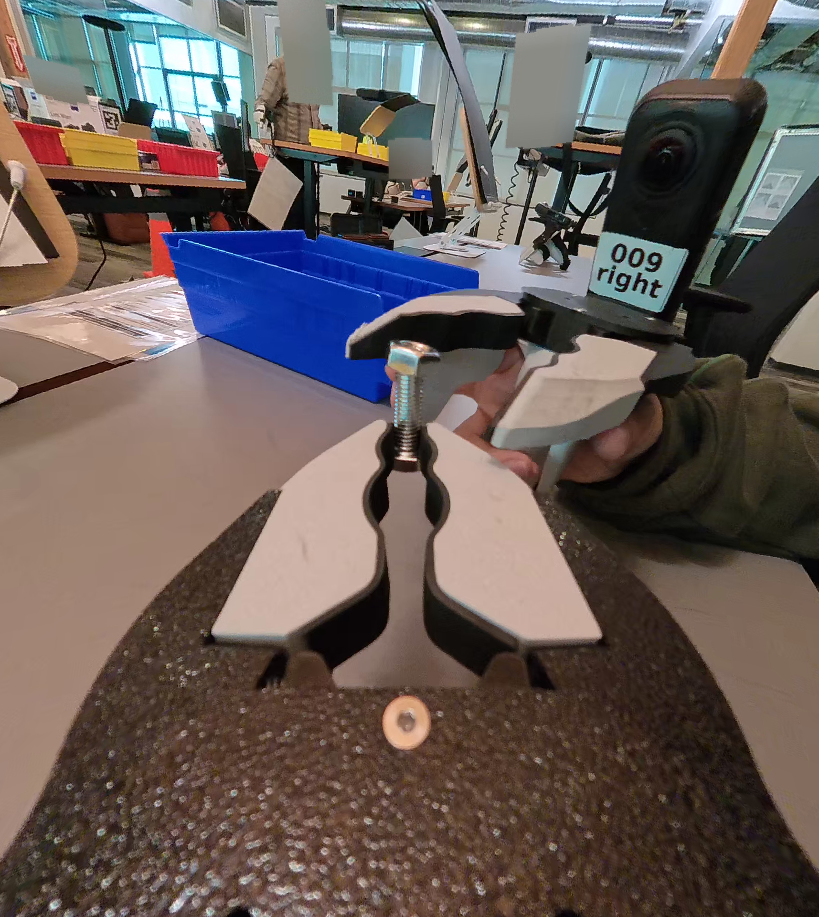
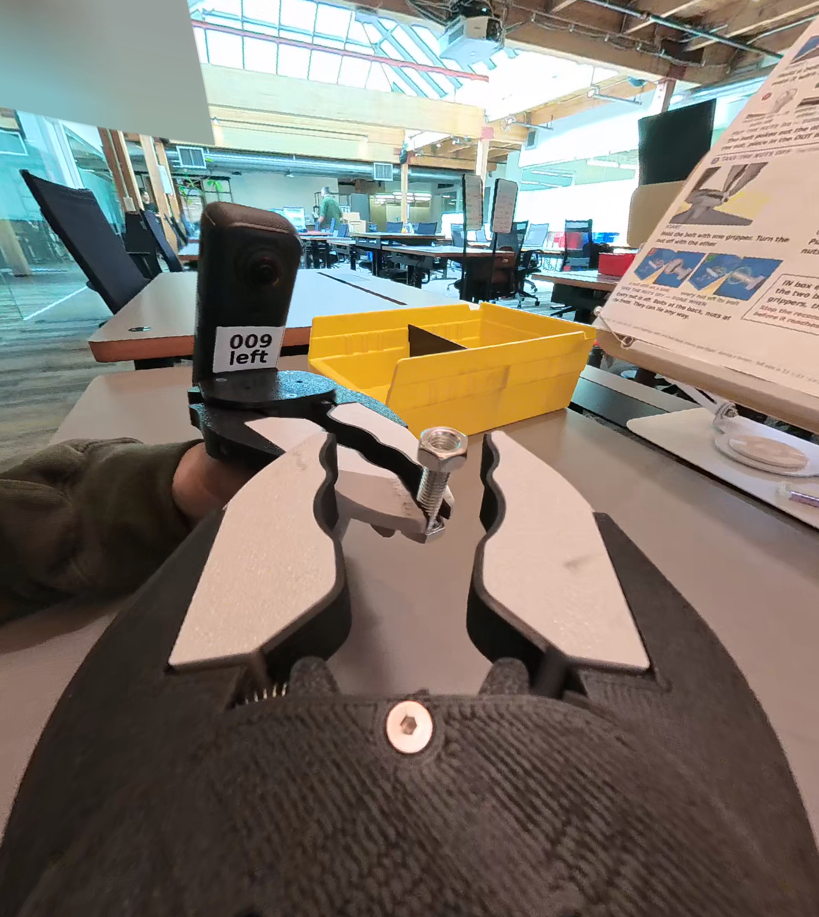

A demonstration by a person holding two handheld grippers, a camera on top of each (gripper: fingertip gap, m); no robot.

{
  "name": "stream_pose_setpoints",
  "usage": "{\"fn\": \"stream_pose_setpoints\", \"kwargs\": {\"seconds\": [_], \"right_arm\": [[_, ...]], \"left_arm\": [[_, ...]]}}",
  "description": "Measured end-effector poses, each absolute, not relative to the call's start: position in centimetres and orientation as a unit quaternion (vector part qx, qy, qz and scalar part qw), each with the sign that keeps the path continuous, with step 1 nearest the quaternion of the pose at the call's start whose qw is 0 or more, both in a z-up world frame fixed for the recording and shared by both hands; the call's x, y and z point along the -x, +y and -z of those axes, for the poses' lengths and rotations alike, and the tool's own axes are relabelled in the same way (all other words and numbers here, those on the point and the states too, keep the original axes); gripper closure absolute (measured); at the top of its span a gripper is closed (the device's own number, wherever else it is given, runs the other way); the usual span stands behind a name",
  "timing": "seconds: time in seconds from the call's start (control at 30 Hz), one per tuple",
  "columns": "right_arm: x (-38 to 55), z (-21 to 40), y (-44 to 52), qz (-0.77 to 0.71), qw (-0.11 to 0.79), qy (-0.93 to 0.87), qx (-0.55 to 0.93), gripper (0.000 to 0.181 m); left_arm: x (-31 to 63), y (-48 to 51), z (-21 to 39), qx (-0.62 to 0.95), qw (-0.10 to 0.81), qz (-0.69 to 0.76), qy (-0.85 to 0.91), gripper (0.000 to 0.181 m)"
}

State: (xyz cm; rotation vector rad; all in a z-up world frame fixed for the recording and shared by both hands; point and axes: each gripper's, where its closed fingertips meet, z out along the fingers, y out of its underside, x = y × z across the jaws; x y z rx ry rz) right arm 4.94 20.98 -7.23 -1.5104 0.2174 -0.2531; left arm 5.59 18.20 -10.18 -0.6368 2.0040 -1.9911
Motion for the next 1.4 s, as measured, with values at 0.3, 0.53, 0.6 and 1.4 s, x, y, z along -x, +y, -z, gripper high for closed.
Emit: {"fn": "stream_pose_setpoints", "kwargs": {"seconds": [0.3,0.53,0.6,1.4], "right_arm": [[-4.8,7.3,21.2,0.114,0.712,0.092,0.687,0.13],[-5.1,7.4,21.1,0.111,0.712,0.101,0.686,0.136],[-5.2,7.4,21.0,0.114,0.711,0.104,0.686,0.138],[-12.1,13.1,0.2,0.204,0.475,0.261,0.816,0.161]], "left_arm": [[-5.8,18.4,10.3,0.229,0.121,0.681,0.685,0.172],[-5.8,18.3,10.5,0.231,0.109,0.681,0.687,0.172],[-5.7,18.2,10.5,0.229,0.103,0.681,0.687,0.172],[-5.4,18.2,11.0,0.205,0.117,0.662,0.711,0.172]]}}
